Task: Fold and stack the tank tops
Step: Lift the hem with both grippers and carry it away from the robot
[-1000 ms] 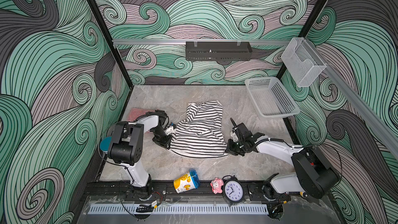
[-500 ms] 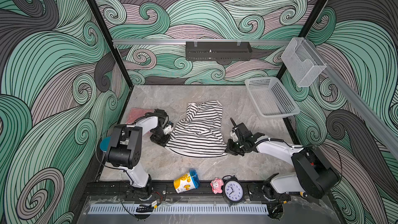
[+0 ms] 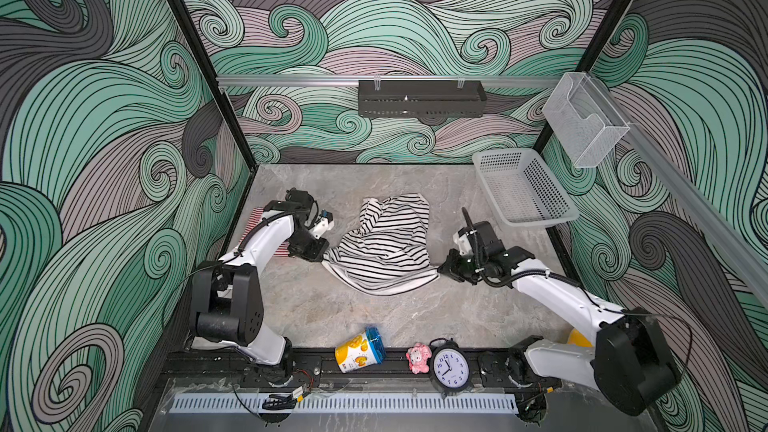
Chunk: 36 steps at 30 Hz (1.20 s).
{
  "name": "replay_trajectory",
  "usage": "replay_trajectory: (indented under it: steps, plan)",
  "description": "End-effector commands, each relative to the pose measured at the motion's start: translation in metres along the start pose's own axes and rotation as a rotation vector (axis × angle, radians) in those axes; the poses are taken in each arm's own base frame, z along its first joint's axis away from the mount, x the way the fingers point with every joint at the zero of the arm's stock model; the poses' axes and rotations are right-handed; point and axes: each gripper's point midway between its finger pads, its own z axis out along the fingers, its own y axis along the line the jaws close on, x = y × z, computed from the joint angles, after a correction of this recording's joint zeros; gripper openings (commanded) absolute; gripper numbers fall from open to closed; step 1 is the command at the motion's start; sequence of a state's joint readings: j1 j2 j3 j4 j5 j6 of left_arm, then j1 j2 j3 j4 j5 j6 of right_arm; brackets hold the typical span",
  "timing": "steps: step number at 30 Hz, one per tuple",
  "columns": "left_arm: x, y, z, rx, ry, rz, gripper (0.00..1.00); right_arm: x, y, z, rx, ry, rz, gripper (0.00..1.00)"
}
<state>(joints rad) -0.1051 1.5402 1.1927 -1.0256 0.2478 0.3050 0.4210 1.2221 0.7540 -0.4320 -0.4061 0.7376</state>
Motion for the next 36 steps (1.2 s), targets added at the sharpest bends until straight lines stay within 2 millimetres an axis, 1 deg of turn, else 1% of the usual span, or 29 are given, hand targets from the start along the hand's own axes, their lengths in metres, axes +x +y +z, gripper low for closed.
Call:
replay_trajectory:
  steps: [1, 7, 9, 12, 14, 16, 17, 18, 19, 22, 26, 28, 30, 32, 33, 35, 36]
  plan:
    - [-0.018, -0.023, -0.053, 0.088, -0.107, 0.001, 0.0, -0.028, 0.037, -0.043, -0.124, -0.076, -0.01, 0.0]
    - [-0.066, -0.031, -0.136, 0.071, -0.333, -0.011, 0.0, -0.078, 0.101, -0.124, -0.353, -0.238, -0.014, 0.0]
    - [-0.08, -0.04, -0.165, 0.087, -0.417, 0.001, 0.0, -0.093, 0.122, -0.154, -0.431, -0.292, -0.026, 0.0]
    - [-0.097, -0.052, -0.216, 0.083, -0.574, 0.008, 0.0, -0.109, 0.151, -0.202, -0.523, -0.368, -0.056, 0.0]
    - [-0.101, -0.059, -0.256, 0.058, -0.681, 0.015, 0.0, -0.113, 0.169, -0.236, -0.562, -0.411, -0.092, 0.0]
    - [-0.102, -0.064, -0.289, 0.025, -0.767, 0.022, 0.0, -0.113, 0.183, -0.264, -0.582, -0.45, -0.126, 0.0]
    - [-0.096, -0.071, -0.312, 0.001, -0.83, 0.032, 0.0, -0.112, 0.19, -0.279, -0.592, -0.469, -0.143, 0.0]
    - [-0.093, -0.073, -0.327, -0.019, -0.869, 0.031, 0.0, -0.111, 0.195, -0.29, -0.601, -0.482, -0.155, 0.0]
    - [-0.089, -0.076, -0.343, -0.039, -0.912, 0.032, 0.0, -0.109, 0.203, -0.306, -0.616, -0.504, -0.176, 0.0]
    - [-0.075, -0.087, -0.381, -0.072, -1.015, 0.038, 0.0, -0.101, 0.22, -0.343, -0.644, -0.554, -0.223, 0.0]
    - [-0.054, -0.1, -0.42, -0.107, -1.143, 0.039, 0.0, -0.091, 0.232, -0.378, -0.661, -0.608, -0.259, 0.0]
    - [-0.044, -0.105, -0.438, -0.132, -1.211, 0.043, 0.0, -0.086, 0.235, -0.39, -0.661, -0.628, -0.266, 0.0]
    - [-0.037, -0.11, -0.45, -0.144, -1.252, 0.054, 0.0, -0.084, 0.238, -0.399, -0.666, -0.64, -0.271, 0.0]
    - [-0.035, -0.113, -0.454, -0.142, -1.256, 0.059, 0.0, -0.086, 0.239, -0.401, -0.665, -0.638, -0.256, 0.0]
    - [-0.037, -0.112, -0.453, -0.141, -1.253, 0.057, 0.0, -0.089, 0.238, -0.4, -0.664, -0.632, -0.245, 0.0]
    - [-0.044, -0.107, -0.448, -0.142, -1.237, 0.055, 0.0, -0.099, 0.233, -0.393, -0.655, -0.619, -0.21, 0.0]
    - [-0.051, -0.102, -0.443, -0.146, -1.222, 0.05, 0.0, -0.107, 0.229, -0.387, -0.645, -0.61, -0.19, 0.0]
